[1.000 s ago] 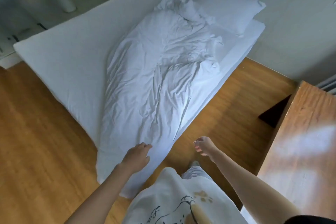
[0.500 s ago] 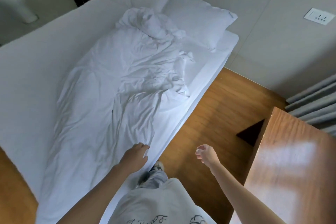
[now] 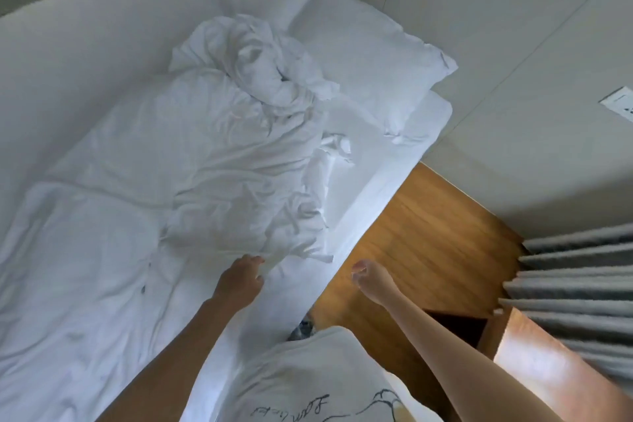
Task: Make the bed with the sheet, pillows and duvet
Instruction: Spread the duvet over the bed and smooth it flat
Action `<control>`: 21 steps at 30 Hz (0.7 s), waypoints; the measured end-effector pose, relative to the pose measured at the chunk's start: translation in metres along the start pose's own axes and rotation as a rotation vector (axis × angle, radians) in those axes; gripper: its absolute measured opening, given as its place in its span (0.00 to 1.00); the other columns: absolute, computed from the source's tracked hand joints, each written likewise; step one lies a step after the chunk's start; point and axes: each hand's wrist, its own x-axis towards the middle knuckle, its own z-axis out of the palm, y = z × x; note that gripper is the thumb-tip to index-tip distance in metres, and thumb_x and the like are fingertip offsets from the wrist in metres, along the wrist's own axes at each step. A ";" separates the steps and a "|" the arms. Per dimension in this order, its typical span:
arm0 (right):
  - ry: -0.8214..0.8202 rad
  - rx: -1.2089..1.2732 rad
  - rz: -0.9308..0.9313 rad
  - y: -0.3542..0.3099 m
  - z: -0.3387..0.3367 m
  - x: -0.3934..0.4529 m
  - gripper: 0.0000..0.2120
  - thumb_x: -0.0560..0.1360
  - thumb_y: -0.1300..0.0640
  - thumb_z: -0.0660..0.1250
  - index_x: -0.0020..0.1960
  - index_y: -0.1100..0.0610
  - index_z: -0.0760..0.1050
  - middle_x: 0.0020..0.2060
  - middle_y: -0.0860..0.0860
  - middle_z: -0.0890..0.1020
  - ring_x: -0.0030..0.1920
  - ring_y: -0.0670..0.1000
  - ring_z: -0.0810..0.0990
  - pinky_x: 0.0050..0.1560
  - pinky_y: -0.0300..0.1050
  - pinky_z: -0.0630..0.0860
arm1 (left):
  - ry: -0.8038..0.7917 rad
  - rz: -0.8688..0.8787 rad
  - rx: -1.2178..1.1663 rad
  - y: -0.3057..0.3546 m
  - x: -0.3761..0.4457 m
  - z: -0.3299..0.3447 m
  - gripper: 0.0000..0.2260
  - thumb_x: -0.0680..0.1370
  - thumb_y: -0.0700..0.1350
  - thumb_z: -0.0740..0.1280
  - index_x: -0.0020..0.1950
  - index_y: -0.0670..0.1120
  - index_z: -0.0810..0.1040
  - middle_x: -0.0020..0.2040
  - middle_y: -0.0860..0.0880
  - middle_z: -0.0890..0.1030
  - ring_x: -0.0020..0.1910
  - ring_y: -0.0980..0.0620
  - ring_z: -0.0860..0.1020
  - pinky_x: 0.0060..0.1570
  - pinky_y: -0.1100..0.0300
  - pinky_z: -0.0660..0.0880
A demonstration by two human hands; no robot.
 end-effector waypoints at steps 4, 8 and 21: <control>-0.013 -0.082 -0.023 -0.045 -0.051 0.065 0.12 0.78 0.57 0.62 0.61 0.55 0.72 0.51 0.53 0.82 0.43 0.52 0.80 0.45 0.48 0.79 | 0.007 -0.032 -0.062 0.030 0.058 -0.026 0.20 0.79 0.44 0.60 0.72 0.46 0.68 0.67 0.45 0.72 0.65 0.46 0.71 0.62 0.54 0.69; -0.024 -0.261 -0.104 -0.075 -0.087 0.119 0.17 0.79 0.57 0.61 0.67 0.55 0.67 0.56 0.54 0.81 0.54 0.54 0.79 0.54 0.48 0.77 | 0.002 -0.127 -0.141 0.058 0.099 -0.032 0.20 0.79 0.45 0.61 0.71 0.47 0.68 0.67 0.46 0.72 0.66 0.47 0.70 0.63 0.55 0.68; -0.186 -0.685 -0.380 -0.140 -0.209 0.435 0.27 0.77 0.50 0.65 0.71 0.60 0.64 0.67 0.59 0.71 0.68 0.59 0.66 0.62 0.50 0.68 | 0.127 -0.597 -0.412 0.186 0.313 -0.010 0.20 0.81 0.46 0.59 0.74 0.48 0.65 0.70 0.48 0.69 0.68 0.48 0.68 0.62 0.55 0.69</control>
